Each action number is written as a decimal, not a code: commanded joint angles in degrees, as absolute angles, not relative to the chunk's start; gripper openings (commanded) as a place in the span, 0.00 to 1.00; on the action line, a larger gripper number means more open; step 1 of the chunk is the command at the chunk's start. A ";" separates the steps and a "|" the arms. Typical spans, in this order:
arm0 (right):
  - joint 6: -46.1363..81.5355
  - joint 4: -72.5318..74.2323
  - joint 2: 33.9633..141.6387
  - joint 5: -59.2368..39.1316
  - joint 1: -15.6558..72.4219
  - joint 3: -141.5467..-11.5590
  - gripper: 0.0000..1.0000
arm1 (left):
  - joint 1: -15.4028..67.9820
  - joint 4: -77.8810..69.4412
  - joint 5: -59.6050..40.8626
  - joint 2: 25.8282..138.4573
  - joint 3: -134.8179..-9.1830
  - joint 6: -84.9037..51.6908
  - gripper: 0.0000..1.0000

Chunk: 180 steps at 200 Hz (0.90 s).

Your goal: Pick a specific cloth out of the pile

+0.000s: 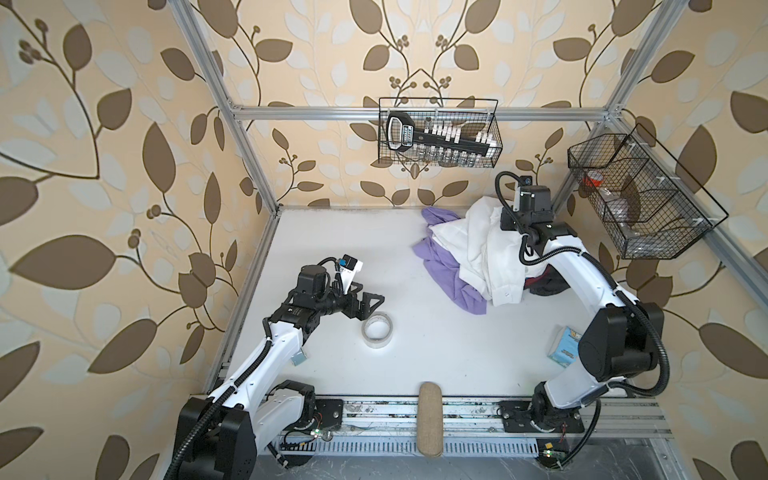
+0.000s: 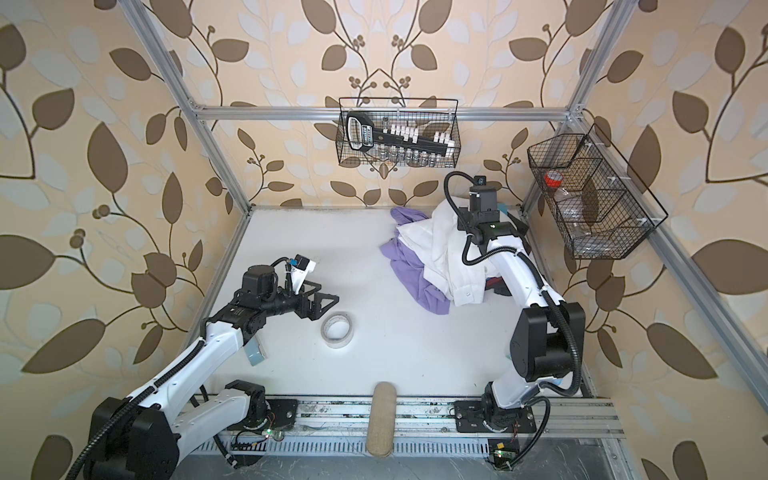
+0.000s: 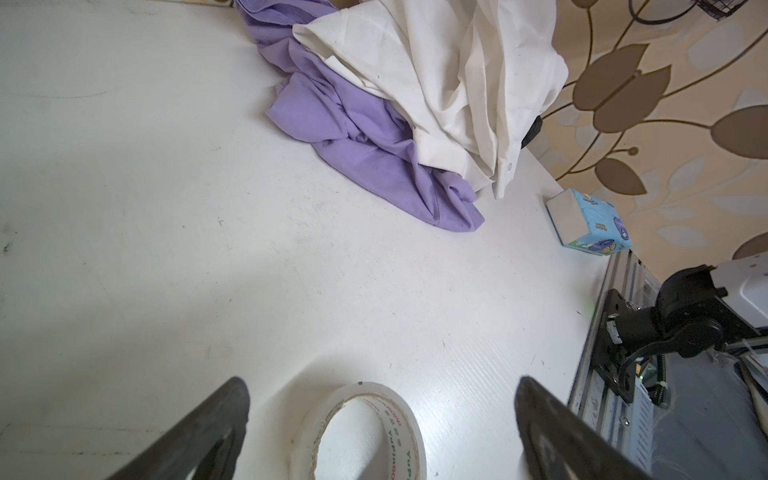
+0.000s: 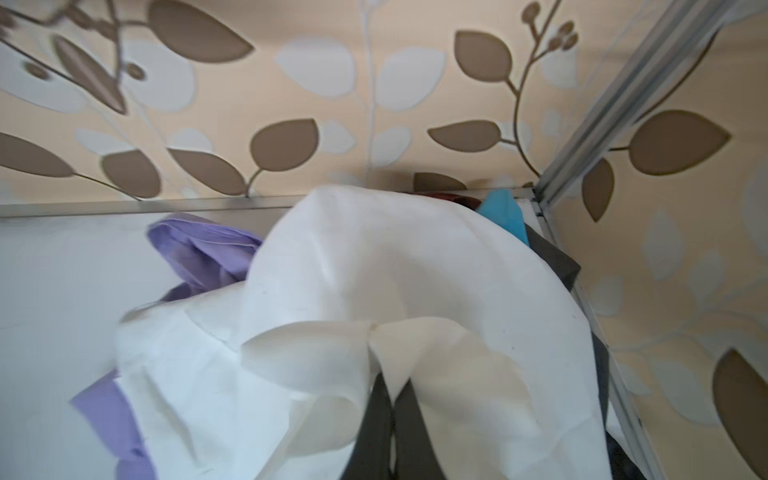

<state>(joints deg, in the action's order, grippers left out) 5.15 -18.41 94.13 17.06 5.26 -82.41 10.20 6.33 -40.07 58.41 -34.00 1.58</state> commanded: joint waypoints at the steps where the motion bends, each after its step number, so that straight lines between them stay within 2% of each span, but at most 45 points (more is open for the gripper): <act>1: 3.97 -21.37 97.40 27.27 5.45 -83.98 0.03 | 10.72 7.20 -40.34 58.27 -36.65 3.14 0.99; 10: 3.96 -22.36 98.54 27.71 5.45 -83.93 0.09 | 10.72 7.21 -40.30 58.19 -36.65 3.09 0.99; 24: 4.64 -23.78 99.06 26.33 5.37 -83.36 0.26 | 10.72 7.20 -40.33 58.01 -36.56 3.12 0.99; 48: 5.51 -23.69 96.86 23.03 5.39 -79.65 0.69 | 10.72 7.03 -40.42 57.83 -36.35 3.19 0.99; 56: 5.63 -23.48 95.84 22.60 5.41 -78.50 0.80 | 10.72 7.03 -40.47 57.84 -36.39 3.21 0.99; 65: 5.76 -23.38 94.40 21.95 5.43 -77.47 0.87 | 10.72 7.03 -40.52 57.90 -36.37 3.25 0.99; 67: 5.72 -23.38 94.13 21.77 5.44 -77.33 0.95 | 10.72 7.03 -40.52 57.85 -36.32 3.21 0.99; 70: 5.74 -23.38 93.72 21.49 5.45 -77.18 0.99 | 10.72 6.94 -40.58 57.83 -36.36 3.17 0.99; 126: 6.24 -26.65 87.63 16.35 4.37 -74.66 1.00 | 10.73 6.95 -40.87 57.22 -36.13 3.17 0.99; 180: 7.11 -27.60 91.39 8.86 0.75 -71.38 1.00 | 10.72 6.83 -41.32 56.95 -36.04 3.24 0.99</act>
